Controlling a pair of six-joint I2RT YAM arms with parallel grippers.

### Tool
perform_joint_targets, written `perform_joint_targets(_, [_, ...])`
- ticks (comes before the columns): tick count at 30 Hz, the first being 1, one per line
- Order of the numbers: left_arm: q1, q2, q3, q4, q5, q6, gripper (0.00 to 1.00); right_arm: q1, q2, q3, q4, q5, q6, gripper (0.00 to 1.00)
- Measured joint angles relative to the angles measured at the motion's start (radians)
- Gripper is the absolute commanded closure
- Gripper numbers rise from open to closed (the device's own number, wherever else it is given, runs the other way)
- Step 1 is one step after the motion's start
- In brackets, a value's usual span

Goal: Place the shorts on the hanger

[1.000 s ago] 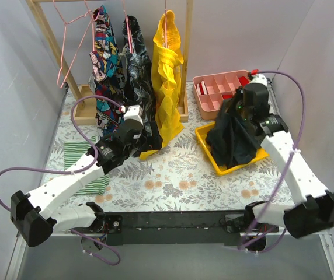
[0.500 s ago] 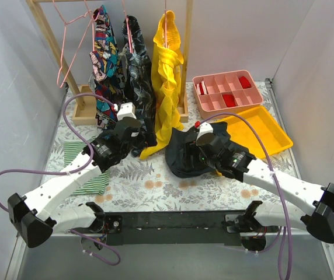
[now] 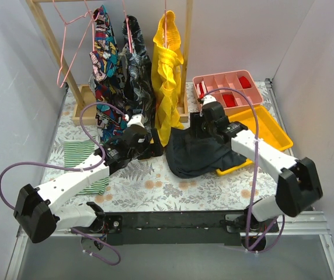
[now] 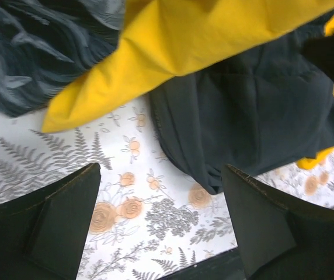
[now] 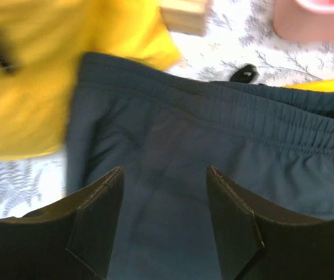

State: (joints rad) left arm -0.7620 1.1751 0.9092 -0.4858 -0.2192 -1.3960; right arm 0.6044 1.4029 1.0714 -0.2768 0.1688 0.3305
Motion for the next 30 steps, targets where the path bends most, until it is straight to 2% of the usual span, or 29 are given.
perform_joint_targets(3, [0.001,0.011,-0.017,0.062,0.062,-0.004,0.2,-0.109,0.08,0.006,0.003,-0.033,-0.004,0.32])
perform_joint_targets(6, [-0.013,0.076,-0.015,0.124,0.096,-0.008,0.18,-0.269,0.082,-0.005,0.014,-0.035,0.0,0.29])
perform_joint_targets(11, [-0.074,0.238,0.012,0.159,0.057,-0.016,0.19,-0.464,0.078,-0.032,0.085,-0.106,0.026,0.26])
perform_joint_targets(15, [-0.09,0.357,0.057,0.172,-0.027,-0.026,0.23,-0.524,0.117,-0.055,0.13,-0.212,0.053,0.26])
perform_joint_targets(20, [-0.093,0.459,0.1,0.231,-0.11,-0.025,0.31,-0.531,0.216,-0.055,0.154,-0.289,0.087,0.32])
perform_joint_targets(21, [-0.093,0.472,0.1,0.242,-0.12,-0.025,0.35,-0.531,0.233,-0.055,0.154,-0.296,0.094,0.34])
perform_joint_targets(22, [-0.093,0.483,0.1,0.251,-0.13,-0.024,0.42,-0.531,0.241,-0.055,0.154,-0.3,0.098,0.5])
perform_joint_targets(25, [-0.093,0.504,0.1,0.273,-0.143,-0.018,0.54,-0.531,0.253,-0.055,0.161,-0.311,0.114,0.98])
perform_joint_targets(30, [-0.094,0.486,0.067,0.311,-0.143,-0.018,0.56,-0.528,0.243,-0.056,0.156,-0.32,0.123,0.99])
